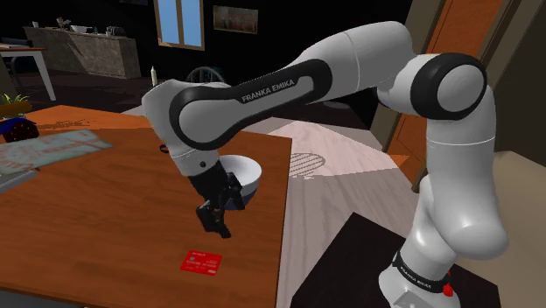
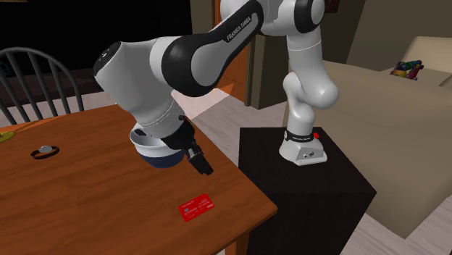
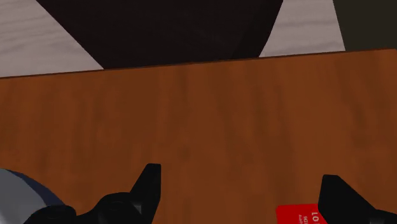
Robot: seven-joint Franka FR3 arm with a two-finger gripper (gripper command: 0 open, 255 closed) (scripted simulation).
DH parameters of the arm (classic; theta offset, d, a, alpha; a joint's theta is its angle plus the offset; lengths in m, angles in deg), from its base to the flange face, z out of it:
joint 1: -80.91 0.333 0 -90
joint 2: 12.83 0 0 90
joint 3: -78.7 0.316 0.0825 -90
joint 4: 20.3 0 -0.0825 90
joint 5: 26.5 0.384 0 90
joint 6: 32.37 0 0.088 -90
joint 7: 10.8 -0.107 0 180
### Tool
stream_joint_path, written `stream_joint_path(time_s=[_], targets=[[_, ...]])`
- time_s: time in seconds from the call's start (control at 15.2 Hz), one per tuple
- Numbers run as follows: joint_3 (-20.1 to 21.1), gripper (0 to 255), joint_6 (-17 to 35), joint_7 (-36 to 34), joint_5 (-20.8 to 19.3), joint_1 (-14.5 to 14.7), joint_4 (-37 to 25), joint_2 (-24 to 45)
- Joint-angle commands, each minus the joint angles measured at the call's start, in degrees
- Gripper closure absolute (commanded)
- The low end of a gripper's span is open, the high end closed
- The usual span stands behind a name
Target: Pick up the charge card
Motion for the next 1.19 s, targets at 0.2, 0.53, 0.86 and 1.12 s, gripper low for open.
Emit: stream_joint_path(time_s=[0.2,0.53,0.86,1.12], targets=[[1.7,0,-5.3,-0.7,-1.2,4.8,-12.4,11.9],[1.6,0,-3.8,-0.6,-1.7,5.8,-13.2,14.9],[1.5,0,-1.6,-0.6,-2.0,5.8,-12.0,15.9],[1.4,255,-1.5,-0.4,-2.1,5.7,-11.9,16.0]])
